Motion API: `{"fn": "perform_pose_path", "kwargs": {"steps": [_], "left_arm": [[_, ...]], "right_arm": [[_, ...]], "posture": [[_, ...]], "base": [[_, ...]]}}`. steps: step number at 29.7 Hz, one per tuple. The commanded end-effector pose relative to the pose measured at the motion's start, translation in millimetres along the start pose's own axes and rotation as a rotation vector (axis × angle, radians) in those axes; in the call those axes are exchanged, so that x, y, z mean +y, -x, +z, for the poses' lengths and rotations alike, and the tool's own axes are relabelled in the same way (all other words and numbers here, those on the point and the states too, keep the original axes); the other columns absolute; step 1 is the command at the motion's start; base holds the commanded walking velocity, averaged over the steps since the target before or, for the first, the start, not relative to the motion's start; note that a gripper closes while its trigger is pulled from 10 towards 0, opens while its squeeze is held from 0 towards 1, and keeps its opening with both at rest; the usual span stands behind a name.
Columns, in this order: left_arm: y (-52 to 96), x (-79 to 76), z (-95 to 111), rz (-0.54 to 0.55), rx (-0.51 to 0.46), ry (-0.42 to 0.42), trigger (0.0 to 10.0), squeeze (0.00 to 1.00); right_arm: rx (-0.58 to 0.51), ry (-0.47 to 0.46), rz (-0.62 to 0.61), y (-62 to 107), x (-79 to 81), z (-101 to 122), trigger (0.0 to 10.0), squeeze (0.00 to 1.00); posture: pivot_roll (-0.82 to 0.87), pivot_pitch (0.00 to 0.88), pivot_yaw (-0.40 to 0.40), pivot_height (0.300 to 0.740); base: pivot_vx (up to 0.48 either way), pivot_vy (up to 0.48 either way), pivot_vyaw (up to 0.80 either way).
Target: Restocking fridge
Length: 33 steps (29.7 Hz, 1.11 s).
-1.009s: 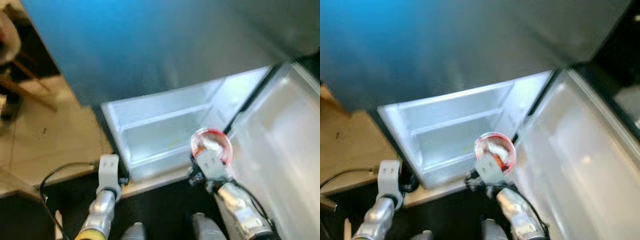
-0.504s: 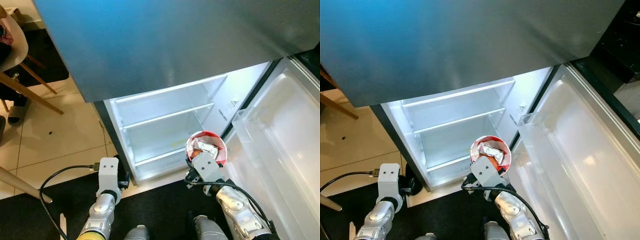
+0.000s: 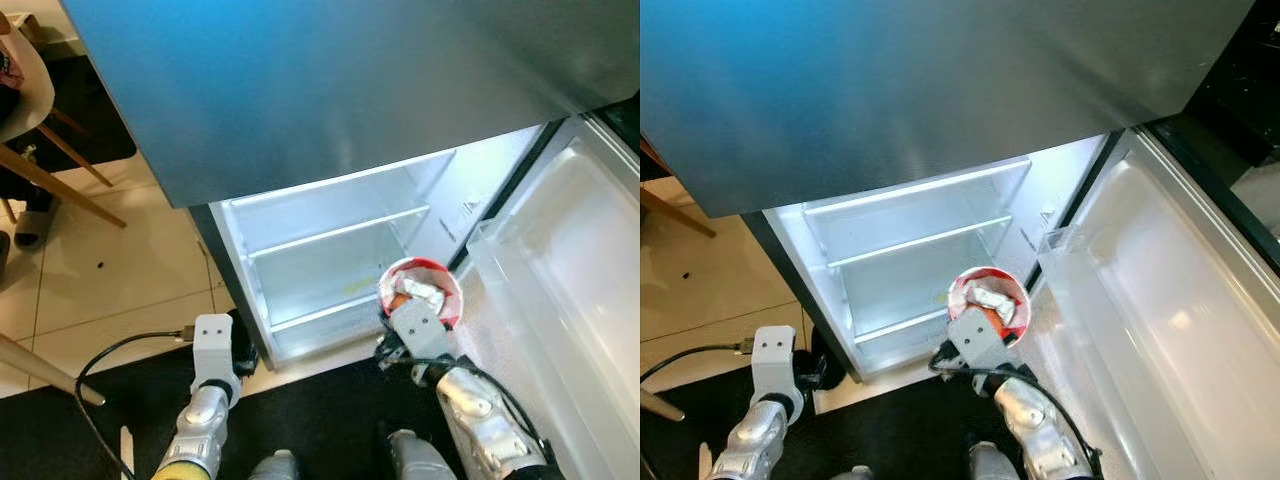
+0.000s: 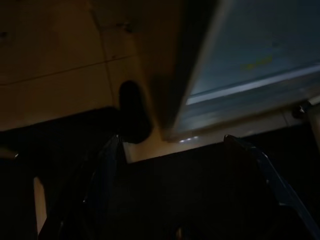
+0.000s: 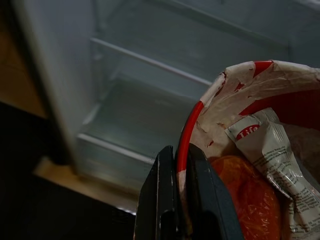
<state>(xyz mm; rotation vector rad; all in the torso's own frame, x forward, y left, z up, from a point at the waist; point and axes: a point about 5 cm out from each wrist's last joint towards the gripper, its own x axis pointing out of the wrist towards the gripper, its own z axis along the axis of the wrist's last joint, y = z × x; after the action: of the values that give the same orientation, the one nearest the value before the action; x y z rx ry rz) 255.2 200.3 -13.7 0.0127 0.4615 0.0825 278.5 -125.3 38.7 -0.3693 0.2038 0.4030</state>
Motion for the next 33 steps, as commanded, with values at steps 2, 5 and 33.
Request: {"fn": "perform_pose_path", "kwargs": {"steps": [2, 5, 33], "left_arm": [[4.0, -0.3, -11.5, -0.002, 0.044, -0.001, 10.0, 0.0], [3.9, -0.3, -11.5, -0.004, 0.045, -0.003, 10.0, 0.0], [3.9, -0.7, -11.9, -0.009, 0.051, -0.007, 10.0, 0.0]], "right_arm": [[-0.002, -0.009, -0.011, 1.0, -0.5, -1.0, 10.0, 0.0], [0.002, -0.006, -0.011, 1.7, -0.9, -2.1, 10.0, 0.0], [0.067, -0.016, -0.155, 3.2, -23.4, -12.3, 10.0, 0.0]], "posture": [[-0.06, 0.2, -0.027, 0.727], [-0.06, 0.201, -0.027, 0.727], [-0.07, 0.203, -0.021, 0.727]], "base": [[0.0, 0.0, 0.8], [0.0, 0.0, 0.8], [0.0, 0.0, 0.77]]}}
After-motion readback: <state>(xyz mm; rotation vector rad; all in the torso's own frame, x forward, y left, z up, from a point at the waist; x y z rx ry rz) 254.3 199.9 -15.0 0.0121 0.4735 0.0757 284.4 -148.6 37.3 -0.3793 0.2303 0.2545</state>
